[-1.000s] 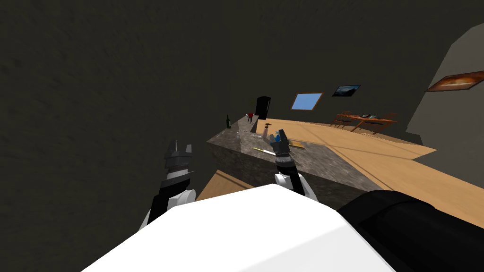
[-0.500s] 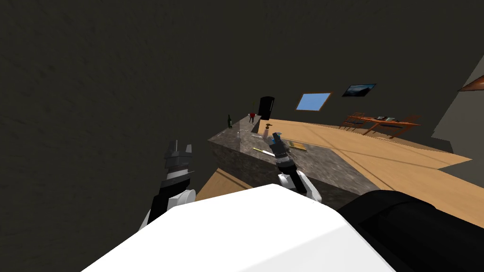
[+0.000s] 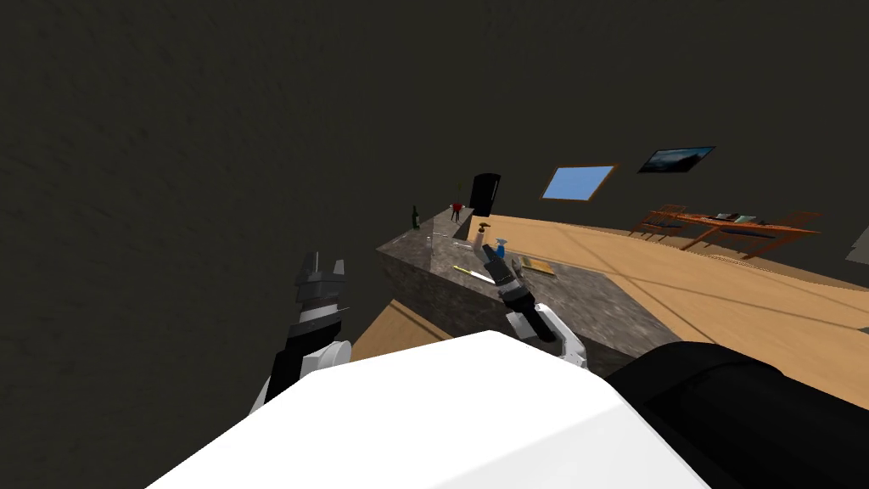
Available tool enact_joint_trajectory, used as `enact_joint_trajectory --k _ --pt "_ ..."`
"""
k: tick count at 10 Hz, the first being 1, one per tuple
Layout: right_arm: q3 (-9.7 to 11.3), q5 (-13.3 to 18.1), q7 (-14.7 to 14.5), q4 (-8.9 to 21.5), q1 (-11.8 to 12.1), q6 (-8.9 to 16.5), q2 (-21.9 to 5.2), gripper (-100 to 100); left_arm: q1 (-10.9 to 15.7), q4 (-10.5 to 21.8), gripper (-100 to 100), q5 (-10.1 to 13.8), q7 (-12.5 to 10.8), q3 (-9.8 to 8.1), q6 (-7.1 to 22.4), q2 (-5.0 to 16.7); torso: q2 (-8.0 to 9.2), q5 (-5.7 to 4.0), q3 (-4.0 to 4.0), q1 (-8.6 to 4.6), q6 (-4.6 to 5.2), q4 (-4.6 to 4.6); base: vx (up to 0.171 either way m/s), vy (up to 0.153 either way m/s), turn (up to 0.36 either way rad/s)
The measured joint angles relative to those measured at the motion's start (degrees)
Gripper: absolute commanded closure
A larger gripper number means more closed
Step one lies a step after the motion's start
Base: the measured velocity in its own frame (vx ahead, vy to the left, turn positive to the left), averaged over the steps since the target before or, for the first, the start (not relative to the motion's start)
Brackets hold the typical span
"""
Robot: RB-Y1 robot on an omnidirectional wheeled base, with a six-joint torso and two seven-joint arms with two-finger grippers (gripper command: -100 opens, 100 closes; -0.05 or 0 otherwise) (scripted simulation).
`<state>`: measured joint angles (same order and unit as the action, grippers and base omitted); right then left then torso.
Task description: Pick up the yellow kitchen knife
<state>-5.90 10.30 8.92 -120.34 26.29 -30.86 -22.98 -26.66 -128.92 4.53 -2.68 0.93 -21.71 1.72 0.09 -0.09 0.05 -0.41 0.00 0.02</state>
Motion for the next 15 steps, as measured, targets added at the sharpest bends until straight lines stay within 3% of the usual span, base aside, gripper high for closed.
enact_joint_trajectory --k 9,14,15 --pt "0.84 5.36 0.3 6.87 -0.42 0.2 -12.9 -100 -0.01 0.0 0 0.0 0.0 0.0 0.0 0.0 -0.14 0.04 -0.08 0.21 0.0 -0.03 -0.011 -0.058 0.123" --pt "2.41 8.58 0.12 11.07 -0.34 0.27 -20.58 -100 -0.01 0.0 0 0.0 0.0 0.0 0.0 0.0 -0.2 0.05 -0.11 0.25 0.0 -0.04 -0.001 -0.049 0.139" --pt "3.03 9.49 -0.12 13.27 -0.62 -0.28 -22.31 -100 -0.01 0.0 0 0.0 0.0 0.0 0.0 0.0 -0.24 0.03 -0.13 0.17 -0.01 -0.05 0.003 -0.053 0.11"
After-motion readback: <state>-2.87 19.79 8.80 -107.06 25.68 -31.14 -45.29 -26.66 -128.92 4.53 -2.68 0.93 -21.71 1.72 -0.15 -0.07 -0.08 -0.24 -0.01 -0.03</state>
